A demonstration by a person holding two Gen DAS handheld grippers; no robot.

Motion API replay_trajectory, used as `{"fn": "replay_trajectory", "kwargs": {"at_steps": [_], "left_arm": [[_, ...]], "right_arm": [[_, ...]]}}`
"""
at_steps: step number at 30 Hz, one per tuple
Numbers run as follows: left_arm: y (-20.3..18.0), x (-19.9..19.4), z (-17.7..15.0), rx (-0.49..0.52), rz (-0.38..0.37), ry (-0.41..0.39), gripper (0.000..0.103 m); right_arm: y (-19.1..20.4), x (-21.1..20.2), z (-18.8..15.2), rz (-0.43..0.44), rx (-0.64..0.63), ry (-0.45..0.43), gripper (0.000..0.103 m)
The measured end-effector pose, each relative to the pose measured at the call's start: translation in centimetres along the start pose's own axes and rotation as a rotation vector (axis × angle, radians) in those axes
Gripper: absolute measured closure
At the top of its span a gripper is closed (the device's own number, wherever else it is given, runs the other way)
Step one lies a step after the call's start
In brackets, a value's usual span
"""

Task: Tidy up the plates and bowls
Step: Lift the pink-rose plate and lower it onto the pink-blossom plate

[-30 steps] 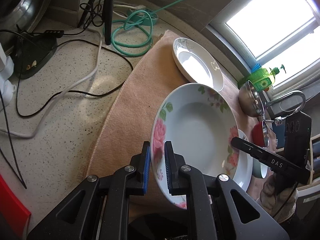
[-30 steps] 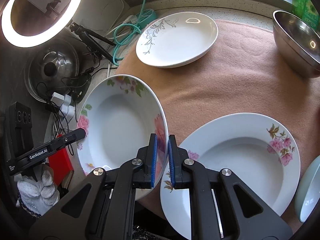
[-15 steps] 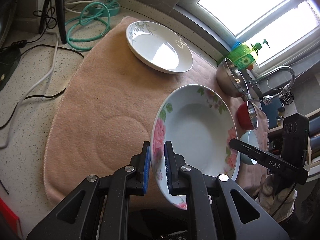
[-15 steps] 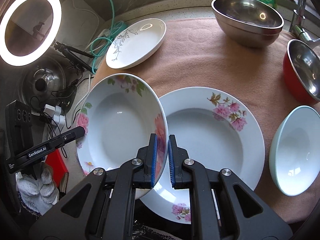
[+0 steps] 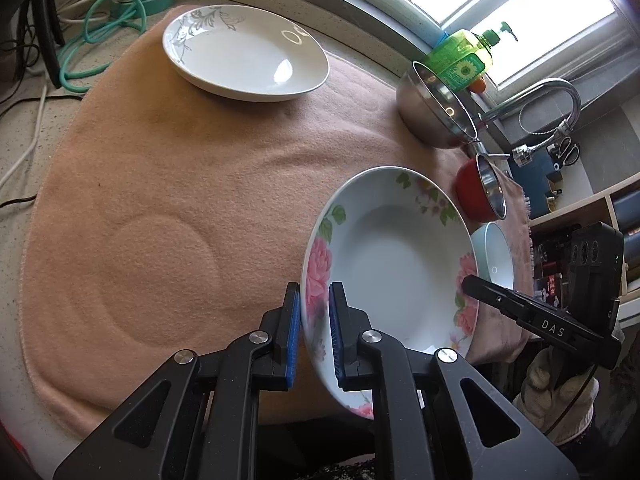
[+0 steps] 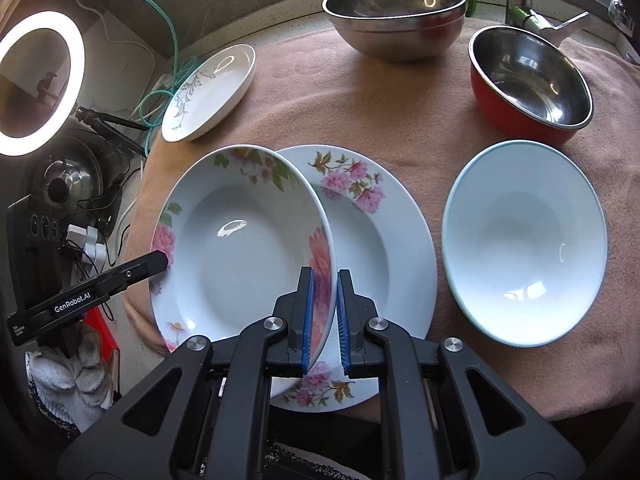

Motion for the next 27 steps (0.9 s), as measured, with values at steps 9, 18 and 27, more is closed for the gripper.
{"fn": "replay_trajectory", "kwargs": {"at_steps": [9, 18, 27], "left_arm": [[-1.5, 1.7, -0.1, 0.045, 0.005, 0.036, 0.091], [-2.6, 3.0, 0.0, 0.069, 0.01, 0.054, 0.091], [-2.7, 3.5, 0.2, 0.077, 0.028, 0.06, 0.091]], "right_arm": [[-2.1, 0.0, -1.0, -0.018, 0.051, 0.005, 0.092], [-3.5, 0.0, -1.5, -0.033, 0.077, 0.016, 0.092], [-3.6, 0.6, -1.3, -0.036, 0.076, 0.02, 0.091]]}}
Point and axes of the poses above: each gripper's, at about its wrist camera, not at the fingertips, and x roughly the way its jaws point, y to its left, z to its top, the point moved 5 cm from there along x, roughly the way its jaws point, and after that the axes turned 2 degrees about -x, right-handed, at the moved point
